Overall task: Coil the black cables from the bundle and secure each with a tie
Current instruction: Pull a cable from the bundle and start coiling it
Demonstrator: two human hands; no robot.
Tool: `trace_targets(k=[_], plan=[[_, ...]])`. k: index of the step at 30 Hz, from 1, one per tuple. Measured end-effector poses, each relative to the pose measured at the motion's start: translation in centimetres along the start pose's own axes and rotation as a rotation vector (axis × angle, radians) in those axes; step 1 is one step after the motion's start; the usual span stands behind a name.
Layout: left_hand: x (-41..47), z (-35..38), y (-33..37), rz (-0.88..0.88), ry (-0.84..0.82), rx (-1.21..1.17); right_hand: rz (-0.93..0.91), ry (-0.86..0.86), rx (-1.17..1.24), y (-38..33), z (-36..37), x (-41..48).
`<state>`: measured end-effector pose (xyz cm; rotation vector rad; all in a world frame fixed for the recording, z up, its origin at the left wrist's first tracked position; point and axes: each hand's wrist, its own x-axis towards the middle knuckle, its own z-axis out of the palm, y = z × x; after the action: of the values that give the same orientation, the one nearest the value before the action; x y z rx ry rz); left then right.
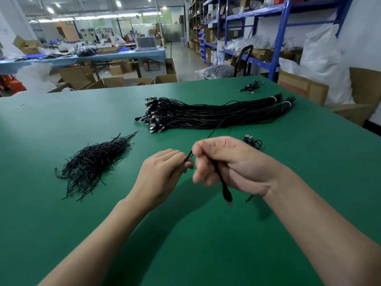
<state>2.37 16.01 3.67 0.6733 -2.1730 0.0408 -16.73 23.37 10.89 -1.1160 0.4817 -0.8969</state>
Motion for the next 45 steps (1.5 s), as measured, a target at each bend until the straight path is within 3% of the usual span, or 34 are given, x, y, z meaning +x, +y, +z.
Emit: trace_targets(k=[3, 6, 9, 13, 19, 23, 25, 27, 29, 33, 39, 42, 45], plan=[[0.2, -0.6, 1.4, -0.057, 0.081, -0.025, -0.155, 0.023, 0.128, -0.4, 0.9, 1.7], [0.5, -1.6, 2.1, -0.226, 0.192, -0.194, -0.336, 0.075, 0.2, -2.0, 1.1, 2.7], [0.0, -2.5, 1.9, -0.332, 0.203, -0.24, -0.484, 0.184, 0.157, -3.7, 0.4, 3.6], [-0.2, -3.1, 2.8, -0.338, 0.081, -0.179, -0.496, 0.372, -0.081, -2.5, 0.2, 5.5], [0.4, -4.0, 4.0, -0.262, -0.127, -0.075, -0.42, 0.619, -0.623, 0.9, -0.6, 7.4], [1.0, -5.0, 4.1, -0.221, -0.19, -0.033, -0.38, 0.553, -0.995, 2.6, -1.0, 6.7], [1.5, -5.8, 3.8, -0.178, -0.198, -0.009, -0.312, 0.478, -1.069, 2.9, -1.3, 5.8], [2.1, -6.4, 3.1, -0.171, -0.19, -0.045, -0.197, 0.381, -0.951, 3.4, -1.6, 5.0], [2.8, -6.5, 2.6, -0.209, -0.157, -0.169, -0.109, 0.287, -0.681, 4.1, -1.5, 4.2], [3.6, -5.3, 1.7, -0.276, -0.133, -0.513, -0.105, 0.163, -0.177, 4.5, -1.5, 2.8], [2.8, -2.0, 0.7, -0.426, -0.031, -0.894, -0.113, -0.026, 0.001, 3.8, -1.2, 1.5], [1.6, 0.3, 1.1, -0.56, 0.028, -0.923, -0.241, 0.023, 0.078, 3.0, -0.9, 1.8], [0.4, 1.7, 2.7, -0.562, -0.05, -0.804, -0.382, 0.21, 0.121, 2.0, -1.3, 2.7]])
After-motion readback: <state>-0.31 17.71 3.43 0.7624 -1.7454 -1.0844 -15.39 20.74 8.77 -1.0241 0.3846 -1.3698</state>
